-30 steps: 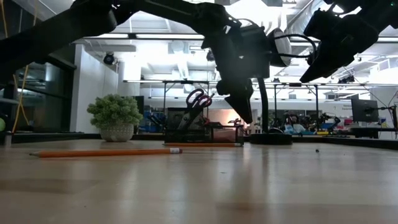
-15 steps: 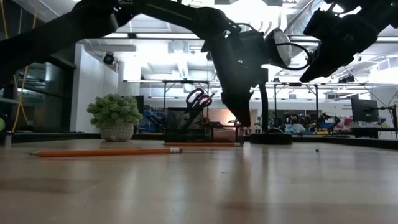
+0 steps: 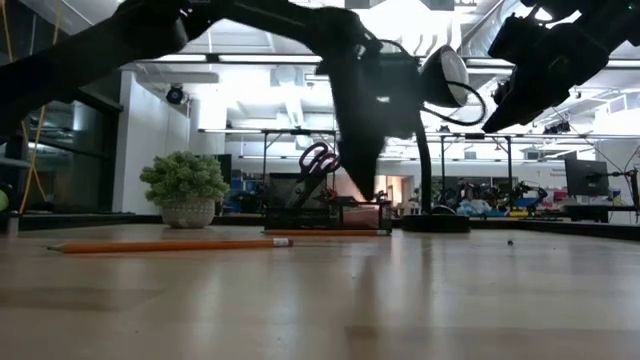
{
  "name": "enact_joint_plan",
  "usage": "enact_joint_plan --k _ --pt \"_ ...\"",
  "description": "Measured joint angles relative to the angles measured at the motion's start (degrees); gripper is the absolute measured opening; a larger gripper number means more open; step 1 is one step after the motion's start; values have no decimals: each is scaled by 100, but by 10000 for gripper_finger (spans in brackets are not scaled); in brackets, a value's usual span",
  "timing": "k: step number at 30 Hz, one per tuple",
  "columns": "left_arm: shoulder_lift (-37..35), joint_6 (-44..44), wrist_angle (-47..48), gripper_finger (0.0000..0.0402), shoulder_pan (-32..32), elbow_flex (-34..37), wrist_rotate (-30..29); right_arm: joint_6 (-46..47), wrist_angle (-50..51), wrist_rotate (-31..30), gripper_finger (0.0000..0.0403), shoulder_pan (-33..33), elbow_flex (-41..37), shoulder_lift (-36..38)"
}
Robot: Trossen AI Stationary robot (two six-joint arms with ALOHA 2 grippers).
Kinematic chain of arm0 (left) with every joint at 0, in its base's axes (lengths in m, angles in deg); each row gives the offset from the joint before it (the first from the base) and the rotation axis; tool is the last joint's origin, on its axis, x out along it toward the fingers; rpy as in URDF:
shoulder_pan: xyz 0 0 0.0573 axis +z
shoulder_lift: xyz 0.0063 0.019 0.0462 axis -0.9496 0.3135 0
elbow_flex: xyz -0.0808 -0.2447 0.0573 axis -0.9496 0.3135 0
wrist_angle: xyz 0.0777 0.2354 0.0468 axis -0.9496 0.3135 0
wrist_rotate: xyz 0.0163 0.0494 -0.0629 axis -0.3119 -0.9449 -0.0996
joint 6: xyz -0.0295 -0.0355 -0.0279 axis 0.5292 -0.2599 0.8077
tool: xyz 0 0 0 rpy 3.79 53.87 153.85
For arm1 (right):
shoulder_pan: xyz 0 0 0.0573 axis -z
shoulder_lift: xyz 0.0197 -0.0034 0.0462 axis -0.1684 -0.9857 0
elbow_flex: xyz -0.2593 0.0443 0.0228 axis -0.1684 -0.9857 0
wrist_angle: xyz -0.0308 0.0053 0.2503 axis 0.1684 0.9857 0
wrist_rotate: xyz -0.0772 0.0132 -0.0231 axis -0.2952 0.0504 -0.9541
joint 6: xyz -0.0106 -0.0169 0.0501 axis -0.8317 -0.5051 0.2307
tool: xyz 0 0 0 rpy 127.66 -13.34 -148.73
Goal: Pick and place office supplies into organizer
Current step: Put the bottom yellow pencil into the black desk organizer
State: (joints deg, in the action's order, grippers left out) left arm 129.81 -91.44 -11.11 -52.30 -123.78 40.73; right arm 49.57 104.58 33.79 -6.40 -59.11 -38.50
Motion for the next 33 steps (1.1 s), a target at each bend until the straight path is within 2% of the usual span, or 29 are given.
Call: enact_joint_plan --k 8,15,18,22,25,33 --pt "-513 -439 993 154 5 0 -1040 -2 0 -2 2 -2 0 0" --pt "-651 -644 1673 154 -37 7 -1271 -4 1 -2 5 -2 -1 0" --pt "-793 -640 1842 154 -97 223 -1315 -4 1 -2 6 -2 0 0" --pt "-1209 -410 1734 154 -231 892 -1213 -4 2 -34 4 -2 -2 0" --pt "-1711 -84 1383 154 -353 1660 -1136 -16 3 -154 2 -2 0 1" --pt "-3347 1297 -968 154 -837 4379 -203 -156 4 -264 6 -2 0 0"
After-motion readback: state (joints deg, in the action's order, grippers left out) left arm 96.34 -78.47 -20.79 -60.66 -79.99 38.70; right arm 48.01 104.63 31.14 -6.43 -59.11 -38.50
